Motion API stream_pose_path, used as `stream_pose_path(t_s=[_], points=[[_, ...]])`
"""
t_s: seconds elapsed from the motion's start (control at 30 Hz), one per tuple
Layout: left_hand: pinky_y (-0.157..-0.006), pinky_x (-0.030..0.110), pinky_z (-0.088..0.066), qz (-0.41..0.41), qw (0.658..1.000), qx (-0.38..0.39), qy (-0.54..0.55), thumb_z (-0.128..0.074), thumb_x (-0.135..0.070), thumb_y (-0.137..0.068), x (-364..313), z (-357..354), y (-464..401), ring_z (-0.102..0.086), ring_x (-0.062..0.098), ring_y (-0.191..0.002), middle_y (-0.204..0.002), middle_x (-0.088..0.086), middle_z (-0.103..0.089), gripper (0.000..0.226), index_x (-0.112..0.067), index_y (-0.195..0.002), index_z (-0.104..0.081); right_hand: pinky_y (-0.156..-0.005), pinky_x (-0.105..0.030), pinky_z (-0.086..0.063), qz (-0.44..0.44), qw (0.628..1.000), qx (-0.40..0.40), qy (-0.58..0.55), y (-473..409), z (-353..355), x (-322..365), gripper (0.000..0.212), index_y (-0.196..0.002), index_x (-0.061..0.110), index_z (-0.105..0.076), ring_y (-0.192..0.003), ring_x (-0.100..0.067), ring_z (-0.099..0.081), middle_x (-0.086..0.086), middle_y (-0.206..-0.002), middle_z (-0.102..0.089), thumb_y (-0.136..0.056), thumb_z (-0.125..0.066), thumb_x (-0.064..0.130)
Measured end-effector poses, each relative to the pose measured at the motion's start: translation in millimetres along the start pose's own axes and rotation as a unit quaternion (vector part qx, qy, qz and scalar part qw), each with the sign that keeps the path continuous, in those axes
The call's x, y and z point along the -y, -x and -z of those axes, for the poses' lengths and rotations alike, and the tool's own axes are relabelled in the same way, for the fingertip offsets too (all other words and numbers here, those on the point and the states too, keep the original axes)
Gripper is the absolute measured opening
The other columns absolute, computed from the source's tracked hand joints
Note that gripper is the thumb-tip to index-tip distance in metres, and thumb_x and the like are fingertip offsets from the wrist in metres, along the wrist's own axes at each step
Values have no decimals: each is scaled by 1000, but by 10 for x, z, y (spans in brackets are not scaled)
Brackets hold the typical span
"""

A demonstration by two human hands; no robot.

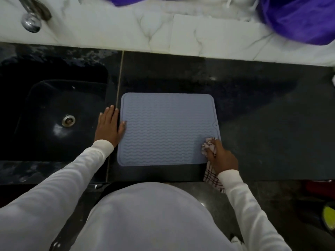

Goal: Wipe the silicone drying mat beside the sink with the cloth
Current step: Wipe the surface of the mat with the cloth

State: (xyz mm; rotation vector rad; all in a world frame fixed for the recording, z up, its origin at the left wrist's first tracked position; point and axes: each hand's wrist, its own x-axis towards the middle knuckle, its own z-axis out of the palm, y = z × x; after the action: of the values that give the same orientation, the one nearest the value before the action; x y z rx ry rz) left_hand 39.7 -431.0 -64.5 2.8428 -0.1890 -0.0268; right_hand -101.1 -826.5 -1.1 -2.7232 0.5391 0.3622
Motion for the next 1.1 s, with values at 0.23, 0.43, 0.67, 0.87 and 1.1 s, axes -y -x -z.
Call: stream_pose_path(t_s=[0.23, 0.43, 0.67, 0.87, 1.1], points=[[-118, 47, -5, 1, 1000, -11, 5, -28, -27, -92, -332, -17, 25, -14, 31, -144, -154, 14, -27, 56, -8, -144, -35, -76, -42, -54, 277, 958, 52, -56, 51, -292, 1411, 52, -135, 35, -35, -95, -31, -67, -4, -112, -69, -89, -45, 55], [-118, 45, -1, 5, 998, 9, -61, -44, -19, -95, -328, -86, 85, -10, 29, -146, -157, 10, -22, 59, -9, -149, -25, -71, -46, -51, 362, 930, 46, 41, 23, -711, 1820, 57, -145, 15, -37, -84, -42, -67, -20, -109, -68, -96, -41, 44], [-119, 44, -3, 17, 997, 18, -71, -41, -16, -96, -358, -61, 100, -11, 26, -146, -158, 7, -19, 57, -11, -150, -23, -82, -41, -52, 247, 967, 51, 41, -230, -492, 970, 75, -150, 39, -16, -100, -32, -65, -8, -121, -65, -80, -6, 65], [-119, 42, -1, 22, 998, 23, -46, -36, -18, -99, -405, -49, 90, -5, 23, -147, -159, 7, -11, 56, -11, -151, -17, -83, -37, -52, 108, 993, 38, -3, -353, -187, 271, 54, -149, 41, -17, -100, -26, -65, -5, -120, -65, -98, -31, 52], [-119, 39, -3, 45, 998, 26, -34, -55, -17, -91, -521, 54, -21, -11, 26, -146, -157, 10, -19, 66, -7, -148, -24, -84, -38, -51, -10, 999, 23, -31, -389, 131, -250, 50, -142, 47, -25, -99, -30, -64, -9, -115, -66, -94, -33, 60]])
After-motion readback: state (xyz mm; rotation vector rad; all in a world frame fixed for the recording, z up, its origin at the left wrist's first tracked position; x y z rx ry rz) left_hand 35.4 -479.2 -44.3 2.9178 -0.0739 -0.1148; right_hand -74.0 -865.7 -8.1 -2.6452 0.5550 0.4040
